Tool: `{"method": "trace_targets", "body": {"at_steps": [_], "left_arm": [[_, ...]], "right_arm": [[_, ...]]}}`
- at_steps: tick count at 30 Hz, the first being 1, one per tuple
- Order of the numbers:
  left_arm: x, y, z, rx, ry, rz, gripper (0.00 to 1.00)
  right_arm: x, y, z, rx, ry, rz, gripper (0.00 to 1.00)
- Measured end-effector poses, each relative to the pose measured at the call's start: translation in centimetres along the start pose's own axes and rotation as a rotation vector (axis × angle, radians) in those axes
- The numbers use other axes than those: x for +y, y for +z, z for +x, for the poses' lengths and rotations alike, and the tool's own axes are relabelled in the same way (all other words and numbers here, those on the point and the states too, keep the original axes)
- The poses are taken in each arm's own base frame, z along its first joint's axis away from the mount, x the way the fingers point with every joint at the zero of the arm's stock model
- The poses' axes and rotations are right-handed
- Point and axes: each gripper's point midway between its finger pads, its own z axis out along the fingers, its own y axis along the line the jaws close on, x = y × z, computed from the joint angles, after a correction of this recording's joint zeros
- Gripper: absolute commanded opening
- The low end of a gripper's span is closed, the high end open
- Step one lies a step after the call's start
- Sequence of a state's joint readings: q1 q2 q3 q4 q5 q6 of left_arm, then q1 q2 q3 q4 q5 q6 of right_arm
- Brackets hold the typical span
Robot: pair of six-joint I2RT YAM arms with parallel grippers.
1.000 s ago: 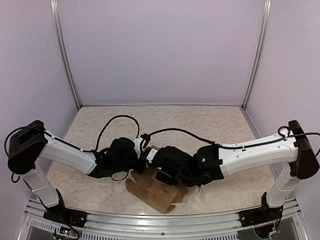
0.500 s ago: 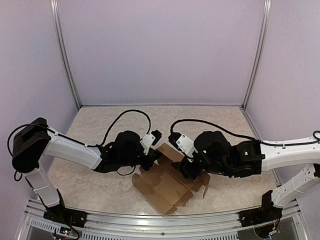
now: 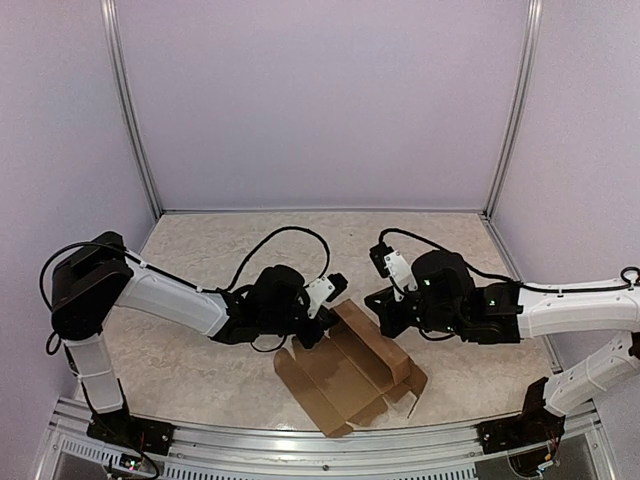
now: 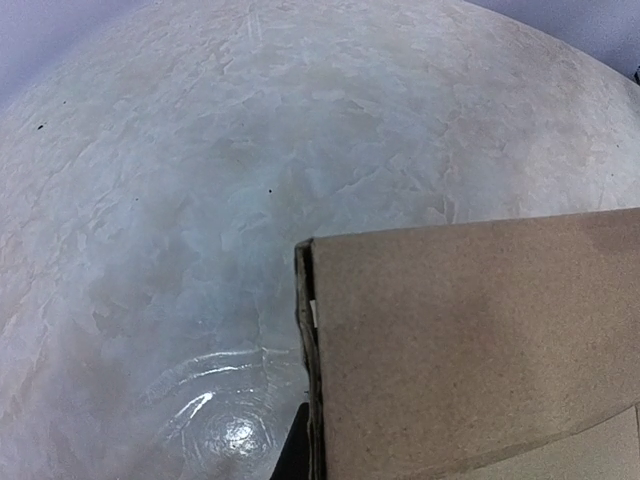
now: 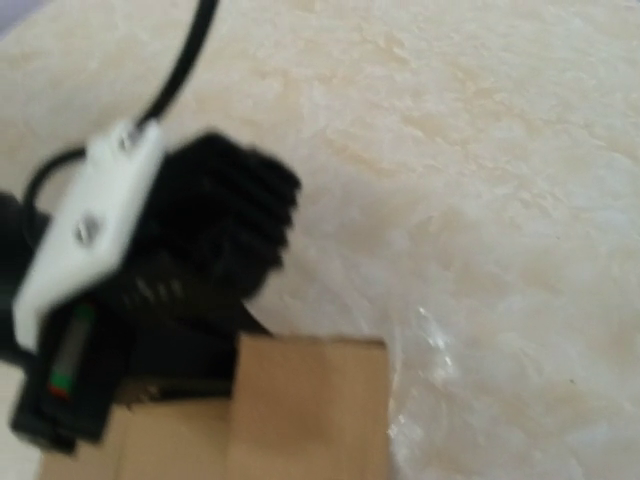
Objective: Fold the paper box
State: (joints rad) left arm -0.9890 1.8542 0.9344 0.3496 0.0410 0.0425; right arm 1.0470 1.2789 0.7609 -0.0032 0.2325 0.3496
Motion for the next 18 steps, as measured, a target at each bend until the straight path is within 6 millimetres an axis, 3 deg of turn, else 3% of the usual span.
{"method": "trace_targets", "body": {"at_steps": [11, 18], "left_arm": [[-0.3, 1.5, 0.4, 0.016, 0.017, -0.005, 0.00], [-0.4, 1.8, 0.4, 0.009, 0.010, -0.005, 0.00]], "right_arm": [[-0.1, 2.6, -0.6, -0.051, 0.124, -0.093, 0.00], [-0.3, 5.0, 0.7, -0.034, 0.150, -0.109, 0.00]]}}
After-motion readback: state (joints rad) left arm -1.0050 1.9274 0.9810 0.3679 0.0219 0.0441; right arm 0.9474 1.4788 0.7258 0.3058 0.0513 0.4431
